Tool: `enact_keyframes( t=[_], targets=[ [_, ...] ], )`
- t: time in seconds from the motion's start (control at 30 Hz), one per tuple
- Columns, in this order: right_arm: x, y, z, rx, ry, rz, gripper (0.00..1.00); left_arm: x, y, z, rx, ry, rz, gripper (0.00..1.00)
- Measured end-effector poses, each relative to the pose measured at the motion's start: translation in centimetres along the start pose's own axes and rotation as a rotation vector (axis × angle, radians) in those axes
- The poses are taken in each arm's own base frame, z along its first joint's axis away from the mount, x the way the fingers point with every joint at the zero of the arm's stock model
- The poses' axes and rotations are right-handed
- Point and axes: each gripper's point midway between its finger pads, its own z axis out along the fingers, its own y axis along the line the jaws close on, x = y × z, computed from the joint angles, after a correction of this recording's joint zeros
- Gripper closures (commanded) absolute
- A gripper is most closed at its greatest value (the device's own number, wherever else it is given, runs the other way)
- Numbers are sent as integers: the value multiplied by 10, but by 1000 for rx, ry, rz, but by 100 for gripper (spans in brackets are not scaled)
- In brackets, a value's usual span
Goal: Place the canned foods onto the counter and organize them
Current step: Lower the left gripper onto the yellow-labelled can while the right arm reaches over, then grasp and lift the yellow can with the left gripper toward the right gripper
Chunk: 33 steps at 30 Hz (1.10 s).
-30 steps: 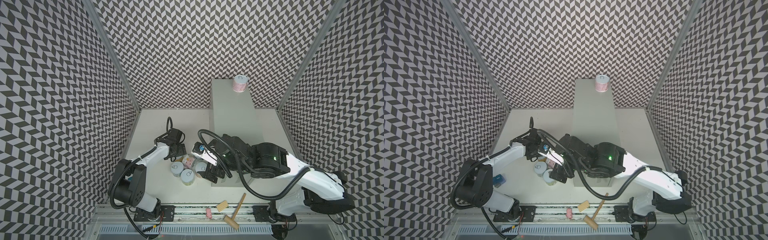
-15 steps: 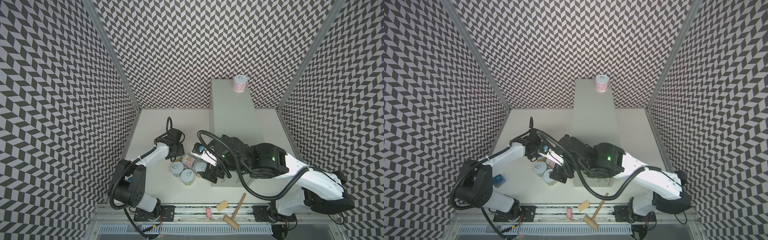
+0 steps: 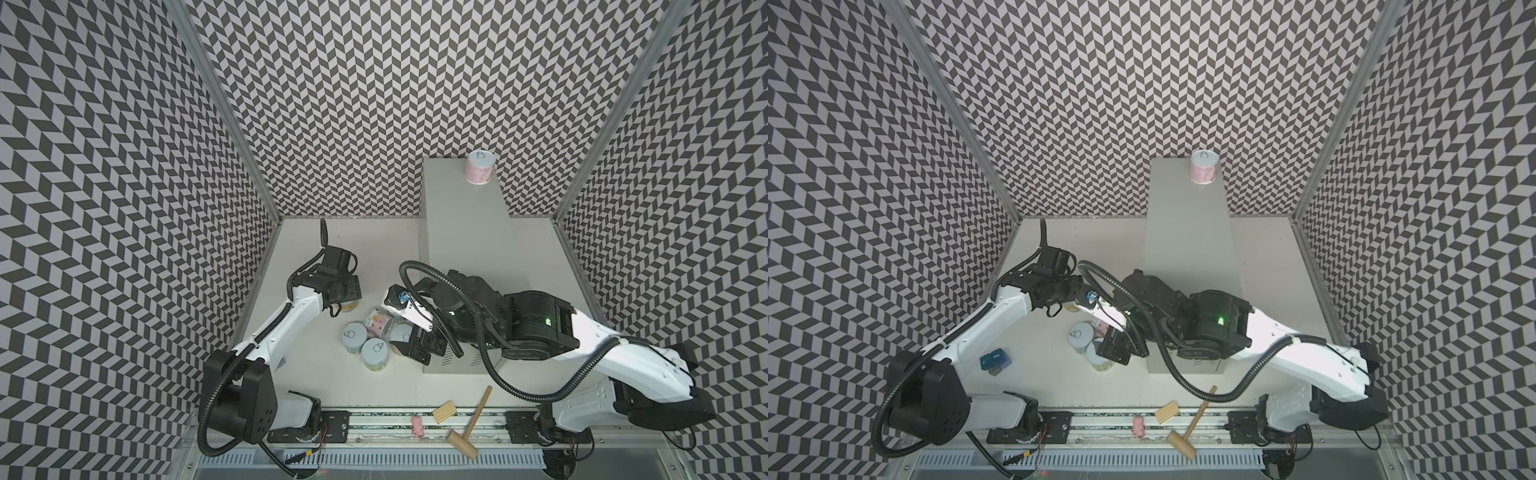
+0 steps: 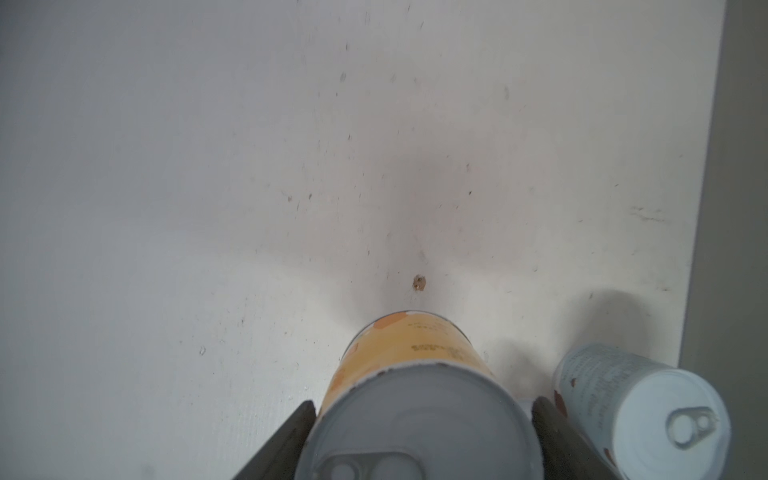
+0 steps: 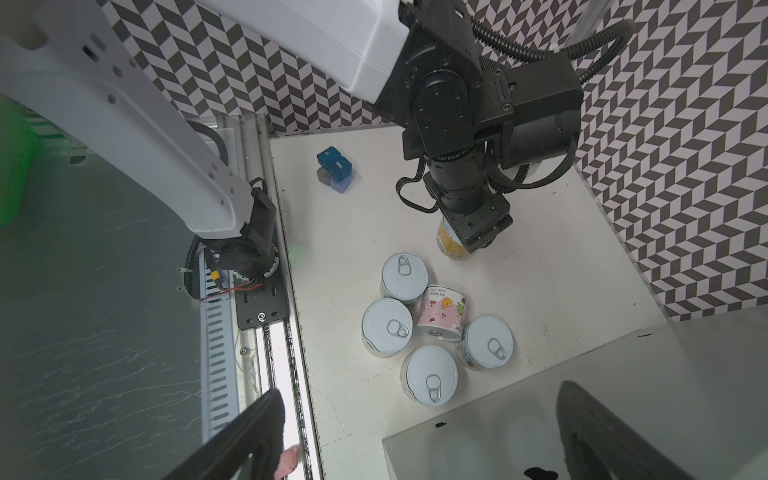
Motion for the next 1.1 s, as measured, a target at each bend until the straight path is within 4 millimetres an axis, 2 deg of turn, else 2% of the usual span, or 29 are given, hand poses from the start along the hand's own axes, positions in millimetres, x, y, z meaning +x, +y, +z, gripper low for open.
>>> enact_keyframes(
  t=[0.23,0.3,0.43,0.63,0.73,0.83,1.0,1.1],
  targets=[
    [4,2,-2,-3,-78,-26,1,-41,-19,-66,121,-145,61,48],
    [8,4,-4,-4,-94,-35,1,-49,-24,-84,159,-176,74,48],
    [3,4,-8,-6,-157,-34,1,-57,-38,-115,249,-214,112,47],
    [-11,2,-8,15,-266,-14,1,-55,-69,-170,423,-282,208,46],
    [-12,1,-7,25,-306,-7,1,-51,-86,-200,515,-323,267,46],
    [-12,-2,-7,37,-340,2,1,-47,-96,-224,587,-351,305,46],
    [-13,-10,-12,81,-400,4,1,-44,-104,-253,666,-385,344,46],
    [-11,-17,-12,114,-420,6,1,-38,-108,-260,703,-379,361,46]
  ],
)
